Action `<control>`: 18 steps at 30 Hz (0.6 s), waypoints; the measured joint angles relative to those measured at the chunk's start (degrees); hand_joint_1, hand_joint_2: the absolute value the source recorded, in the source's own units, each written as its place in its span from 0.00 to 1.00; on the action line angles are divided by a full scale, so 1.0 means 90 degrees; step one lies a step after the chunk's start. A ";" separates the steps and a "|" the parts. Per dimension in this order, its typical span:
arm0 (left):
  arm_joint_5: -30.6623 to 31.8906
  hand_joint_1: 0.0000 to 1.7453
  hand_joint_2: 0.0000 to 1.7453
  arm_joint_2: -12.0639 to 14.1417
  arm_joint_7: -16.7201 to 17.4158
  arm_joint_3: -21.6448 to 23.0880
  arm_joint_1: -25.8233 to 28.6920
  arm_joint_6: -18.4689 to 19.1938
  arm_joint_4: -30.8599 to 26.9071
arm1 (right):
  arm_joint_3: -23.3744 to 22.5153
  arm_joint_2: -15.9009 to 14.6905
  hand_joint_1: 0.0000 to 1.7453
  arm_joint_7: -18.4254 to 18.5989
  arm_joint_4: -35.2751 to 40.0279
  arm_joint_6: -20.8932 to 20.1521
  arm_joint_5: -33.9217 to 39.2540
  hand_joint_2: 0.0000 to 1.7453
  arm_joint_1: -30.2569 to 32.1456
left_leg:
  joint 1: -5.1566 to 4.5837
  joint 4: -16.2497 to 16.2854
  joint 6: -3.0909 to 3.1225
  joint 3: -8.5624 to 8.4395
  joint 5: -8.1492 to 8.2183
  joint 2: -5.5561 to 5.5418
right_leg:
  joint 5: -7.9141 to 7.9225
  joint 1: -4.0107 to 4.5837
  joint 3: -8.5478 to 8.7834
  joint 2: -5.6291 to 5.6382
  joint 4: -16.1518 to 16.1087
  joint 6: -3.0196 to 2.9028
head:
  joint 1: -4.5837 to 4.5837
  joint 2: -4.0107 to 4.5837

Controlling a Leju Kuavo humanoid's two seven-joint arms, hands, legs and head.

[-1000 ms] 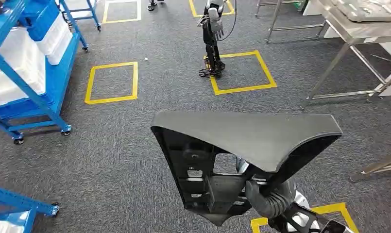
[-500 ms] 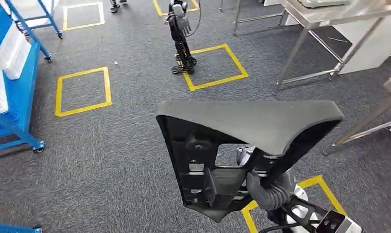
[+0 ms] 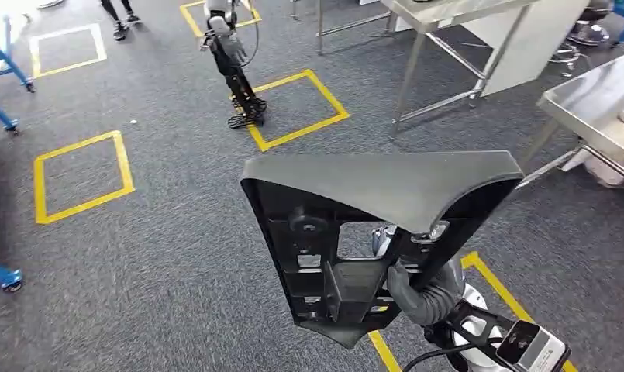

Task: Take the parts from the cabinet and place them on the table.

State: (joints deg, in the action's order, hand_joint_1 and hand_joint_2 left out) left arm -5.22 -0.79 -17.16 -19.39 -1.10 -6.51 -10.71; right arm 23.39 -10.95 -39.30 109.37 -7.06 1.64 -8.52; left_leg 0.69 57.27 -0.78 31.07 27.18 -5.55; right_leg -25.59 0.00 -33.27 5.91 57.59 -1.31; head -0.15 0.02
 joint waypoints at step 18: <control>0.0002 0.00 1.00 -0.0063 0.0116 -0.0095 -0.0009 -0.0177 0.0000 | 0.0187 0.0002 1.00 -0.0002 -0.0117 0.0313 -0.0020 1.00 -0.0044 | -0.0051 -0.0100 -0.0090 -0.0102 0.0028 0.1335 | -0.0057 -0.0077 -0.0081 -0.1008 0.0055 0.0212 | 0.0015 -0.0002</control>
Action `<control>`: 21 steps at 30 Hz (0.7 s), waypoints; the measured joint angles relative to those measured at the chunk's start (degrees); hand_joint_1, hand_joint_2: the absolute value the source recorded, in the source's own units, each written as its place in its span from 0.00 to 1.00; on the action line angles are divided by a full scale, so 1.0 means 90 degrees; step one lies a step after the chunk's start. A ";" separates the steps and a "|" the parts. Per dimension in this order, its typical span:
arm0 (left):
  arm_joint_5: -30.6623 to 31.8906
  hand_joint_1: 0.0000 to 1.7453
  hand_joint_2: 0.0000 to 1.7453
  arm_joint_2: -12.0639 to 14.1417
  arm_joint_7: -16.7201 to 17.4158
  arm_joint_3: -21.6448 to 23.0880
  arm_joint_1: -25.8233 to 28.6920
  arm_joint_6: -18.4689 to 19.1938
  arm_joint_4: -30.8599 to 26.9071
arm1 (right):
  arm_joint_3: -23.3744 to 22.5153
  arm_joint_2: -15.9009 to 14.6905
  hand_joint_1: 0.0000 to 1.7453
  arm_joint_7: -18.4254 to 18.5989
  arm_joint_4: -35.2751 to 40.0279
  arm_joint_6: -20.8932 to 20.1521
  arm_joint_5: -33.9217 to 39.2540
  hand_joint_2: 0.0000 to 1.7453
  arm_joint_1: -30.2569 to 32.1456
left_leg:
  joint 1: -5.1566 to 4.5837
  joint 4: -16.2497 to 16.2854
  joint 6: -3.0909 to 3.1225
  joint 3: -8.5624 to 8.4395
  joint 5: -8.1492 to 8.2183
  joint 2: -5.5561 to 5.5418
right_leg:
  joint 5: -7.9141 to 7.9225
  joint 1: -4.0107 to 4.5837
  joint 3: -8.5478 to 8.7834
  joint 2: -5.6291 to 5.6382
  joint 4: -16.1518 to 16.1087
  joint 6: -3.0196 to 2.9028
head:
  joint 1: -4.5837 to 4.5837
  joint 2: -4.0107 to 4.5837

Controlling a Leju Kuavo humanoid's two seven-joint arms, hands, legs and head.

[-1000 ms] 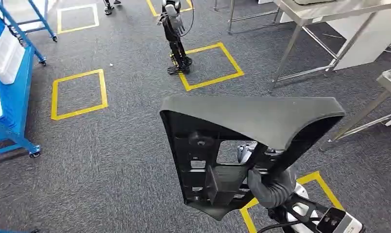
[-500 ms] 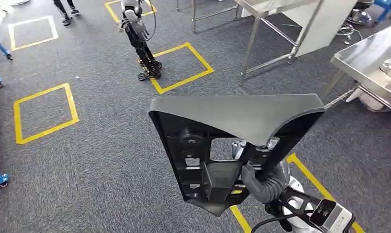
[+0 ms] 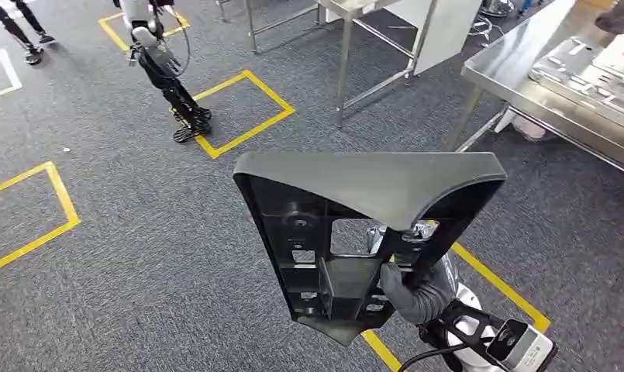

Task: Take the parts from the cabinet and place them on the table.

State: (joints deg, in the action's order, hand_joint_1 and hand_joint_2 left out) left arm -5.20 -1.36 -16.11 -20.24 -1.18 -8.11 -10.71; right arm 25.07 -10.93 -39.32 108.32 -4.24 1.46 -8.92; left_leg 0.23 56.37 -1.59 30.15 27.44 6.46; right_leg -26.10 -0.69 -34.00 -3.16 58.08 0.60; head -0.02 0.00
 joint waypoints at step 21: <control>0.0104 0.00 1.00 0.0087 -0.0061 -0.0165 0.0014 -0.0039 0.0000 | 0.0204 0.0095 1.00 0.0000 0.0724 -0.0279 -0.0078 1.00 0.0194 | 0.0063 -0.0103 0.0242 -0.0002 -0.0067 -0.0640 | -0.0708 -0.0009 -0.0751 0.0427 0.1421 0.0124 | 0.0017 0.0000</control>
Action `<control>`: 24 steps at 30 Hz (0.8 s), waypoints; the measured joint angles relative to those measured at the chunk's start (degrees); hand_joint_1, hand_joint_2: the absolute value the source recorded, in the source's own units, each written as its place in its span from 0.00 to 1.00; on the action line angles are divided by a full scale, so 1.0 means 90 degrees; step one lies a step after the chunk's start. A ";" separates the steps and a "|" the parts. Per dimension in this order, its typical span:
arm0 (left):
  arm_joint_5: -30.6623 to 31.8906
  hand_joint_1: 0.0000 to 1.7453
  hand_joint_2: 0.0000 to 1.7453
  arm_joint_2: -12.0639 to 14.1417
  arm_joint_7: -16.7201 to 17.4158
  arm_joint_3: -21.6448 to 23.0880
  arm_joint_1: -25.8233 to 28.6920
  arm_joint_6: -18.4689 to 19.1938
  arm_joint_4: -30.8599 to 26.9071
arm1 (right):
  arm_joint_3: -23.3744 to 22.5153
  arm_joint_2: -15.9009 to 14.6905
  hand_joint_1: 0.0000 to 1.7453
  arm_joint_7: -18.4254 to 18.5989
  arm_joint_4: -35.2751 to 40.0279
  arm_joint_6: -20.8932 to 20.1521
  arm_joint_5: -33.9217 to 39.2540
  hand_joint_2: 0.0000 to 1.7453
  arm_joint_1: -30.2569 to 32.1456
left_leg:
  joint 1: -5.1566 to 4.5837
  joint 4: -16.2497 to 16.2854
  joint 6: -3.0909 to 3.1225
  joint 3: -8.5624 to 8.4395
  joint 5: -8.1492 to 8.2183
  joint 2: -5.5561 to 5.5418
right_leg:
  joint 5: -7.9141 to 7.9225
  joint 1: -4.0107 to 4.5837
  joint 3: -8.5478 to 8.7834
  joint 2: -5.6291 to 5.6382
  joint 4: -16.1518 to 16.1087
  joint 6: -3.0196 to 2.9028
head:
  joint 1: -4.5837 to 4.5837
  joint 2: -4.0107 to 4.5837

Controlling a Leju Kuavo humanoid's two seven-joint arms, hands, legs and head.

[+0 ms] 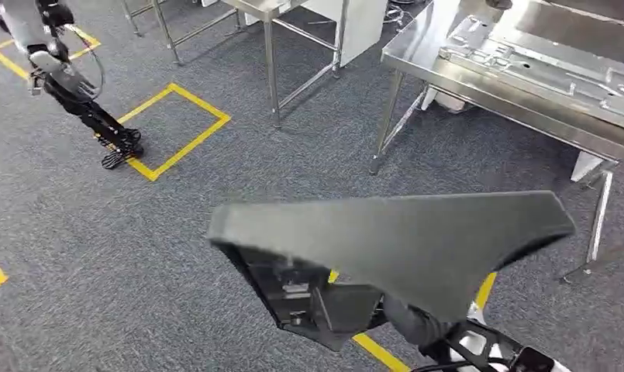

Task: Take the parts from the cabinet and place them on the table.

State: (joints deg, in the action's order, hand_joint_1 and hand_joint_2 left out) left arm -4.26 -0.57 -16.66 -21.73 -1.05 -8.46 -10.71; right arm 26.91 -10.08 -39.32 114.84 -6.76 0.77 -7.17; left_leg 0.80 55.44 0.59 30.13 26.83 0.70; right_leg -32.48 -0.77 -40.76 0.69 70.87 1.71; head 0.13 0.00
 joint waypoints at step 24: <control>0.0299 0.00 1.00 0.0083 0.0007 -0.0078 -0.0033 0.0406 -0.0007 | 0.0053 0.0233 1.00 0.0253 0.0107 0.0192 0.0165 1.00 -0.0394 | -0.0035 0.0135 -0.0103 0.0075 0.0070 -0.0684 | 0.0805 0.0012 0.0751 0.0730 -0.1499 -0.0231 | -0.0017 0.0000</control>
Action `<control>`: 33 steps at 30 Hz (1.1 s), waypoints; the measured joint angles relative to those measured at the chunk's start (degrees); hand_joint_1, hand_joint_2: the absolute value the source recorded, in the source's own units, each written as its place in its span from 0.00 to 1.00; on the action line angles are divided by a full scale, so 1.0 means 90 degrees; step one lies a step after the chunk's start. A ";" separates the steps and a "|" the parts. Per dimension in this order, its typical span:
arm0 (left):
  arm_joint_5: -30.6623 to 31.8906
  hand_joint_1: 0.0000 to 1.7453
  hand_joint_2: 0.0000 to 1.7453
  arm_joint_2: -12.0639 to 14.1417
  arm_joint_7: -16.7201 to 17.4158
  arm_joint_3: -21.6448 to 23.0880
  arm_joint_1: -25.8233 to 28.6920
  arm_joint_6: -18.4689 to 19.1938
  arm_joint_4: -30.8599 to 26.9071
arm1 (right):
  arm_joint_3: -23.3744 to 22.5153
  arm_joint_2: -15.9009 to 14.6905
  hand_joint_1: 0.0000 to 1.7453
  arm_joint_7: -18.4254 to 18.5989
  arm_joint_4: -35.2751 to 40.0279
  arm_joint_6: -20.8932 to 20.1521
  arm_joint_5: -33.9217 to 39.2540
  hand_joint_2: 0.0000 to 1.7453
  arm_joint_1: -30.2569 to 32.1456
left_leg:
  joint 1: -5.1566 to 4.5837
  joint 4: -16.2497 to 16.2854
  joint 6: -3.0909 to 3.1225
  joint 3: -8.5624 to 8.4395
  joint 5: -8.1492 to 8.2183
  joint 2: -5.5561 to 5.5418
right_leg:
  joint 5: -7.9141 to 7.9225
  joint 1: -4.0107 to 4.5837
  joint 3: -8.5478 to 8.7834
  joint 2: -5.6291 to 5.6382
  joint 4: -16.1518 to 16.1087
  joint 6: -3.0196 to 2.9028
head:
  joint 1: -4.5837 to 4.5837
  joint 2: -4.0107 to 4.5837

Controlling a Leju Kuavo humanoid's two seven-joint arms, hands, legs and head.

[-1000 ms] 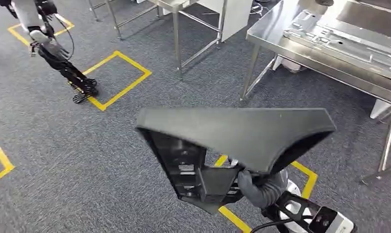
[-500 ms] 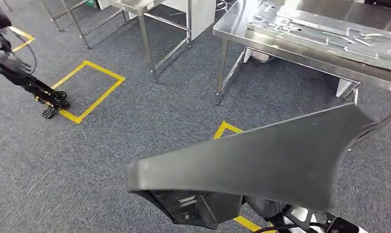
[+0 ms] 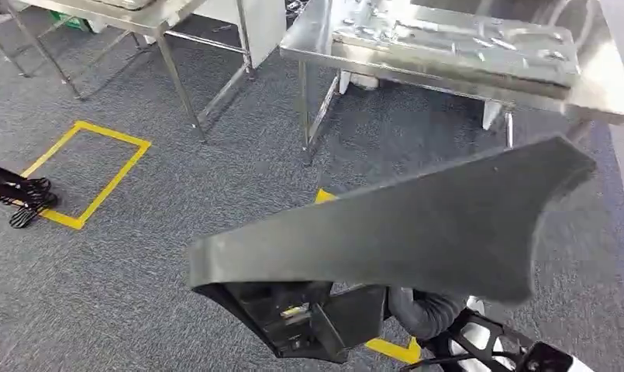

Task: Take the parts from the cabinet and place them on the table.

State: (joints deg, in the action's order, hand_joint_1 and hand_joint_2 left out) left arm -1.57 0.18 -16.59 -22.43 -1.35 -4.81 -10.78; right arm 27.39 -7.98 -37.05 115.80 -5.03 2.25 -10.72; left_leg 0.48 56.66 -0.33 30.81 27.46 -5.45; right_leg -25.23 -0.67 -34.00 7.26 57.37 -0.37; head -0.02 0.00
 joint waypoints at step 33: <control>0.0109 0.00 1.00 0.0044 0.0010 -0.0002 -0.0001 0.0364 0.0000 | 0.0002 0.0138 1.00 -0.0061 -0.0318 0.0112 -0.0209 1.00 0.0212 | 0.0013 -0.0121 0.0096 -0.0126 0.0034 0.0555 | 0.0039 0.0047 0.0093 -0.0520 0.0031 0.0166 | 0.0039 0.0000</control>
State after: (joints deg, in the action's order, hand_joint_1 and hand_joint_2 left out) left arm -0.59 0.57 -16.50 -22.45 -1.36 -1.53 -10.78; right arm 27.41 -6.73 -37.59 112.93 -4.02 0.37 -8.81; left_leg 0.60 55.57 0.53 29.67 27.77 -0.46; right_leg -24.88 -0.25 -33.16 2.58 57.65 1.13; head 0.33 0.00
